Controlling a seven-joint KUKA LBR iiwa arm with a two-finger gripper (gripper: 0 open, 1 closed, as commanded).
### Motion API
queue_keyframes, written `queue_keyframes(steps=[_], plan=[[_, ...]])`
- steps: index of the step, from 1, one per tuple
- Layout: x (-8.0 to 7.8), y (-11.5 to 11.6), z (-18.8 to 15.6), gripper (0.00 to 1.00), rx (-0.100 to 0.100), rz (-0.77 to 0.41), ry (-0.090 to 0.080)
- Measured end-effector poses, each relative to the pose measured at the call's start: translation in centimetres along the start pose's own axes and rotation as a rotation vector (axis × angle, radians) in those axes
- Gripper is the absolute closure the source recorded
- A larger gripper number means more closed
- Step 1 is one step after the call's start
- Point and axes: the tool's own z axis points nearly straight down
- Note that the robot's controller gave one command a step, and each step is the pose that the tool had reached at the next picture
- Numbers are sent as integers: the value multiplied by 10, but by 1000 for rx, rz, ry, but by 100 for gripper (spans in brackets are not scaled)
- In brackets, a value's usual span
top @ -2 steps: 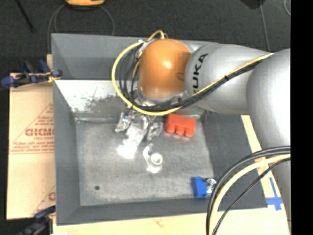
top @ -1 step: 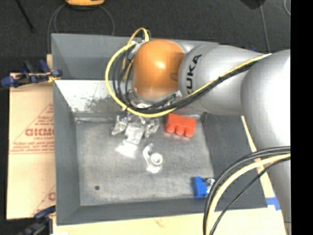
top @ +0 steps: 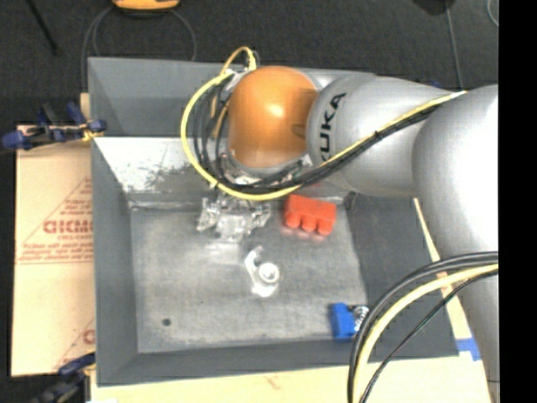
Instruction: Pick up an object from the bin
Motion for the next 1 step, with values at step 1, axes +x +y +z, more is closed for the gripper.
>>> queue_keyframes(steps=[1], plan=[[1,-2,-33,100,-9,4,-1]])
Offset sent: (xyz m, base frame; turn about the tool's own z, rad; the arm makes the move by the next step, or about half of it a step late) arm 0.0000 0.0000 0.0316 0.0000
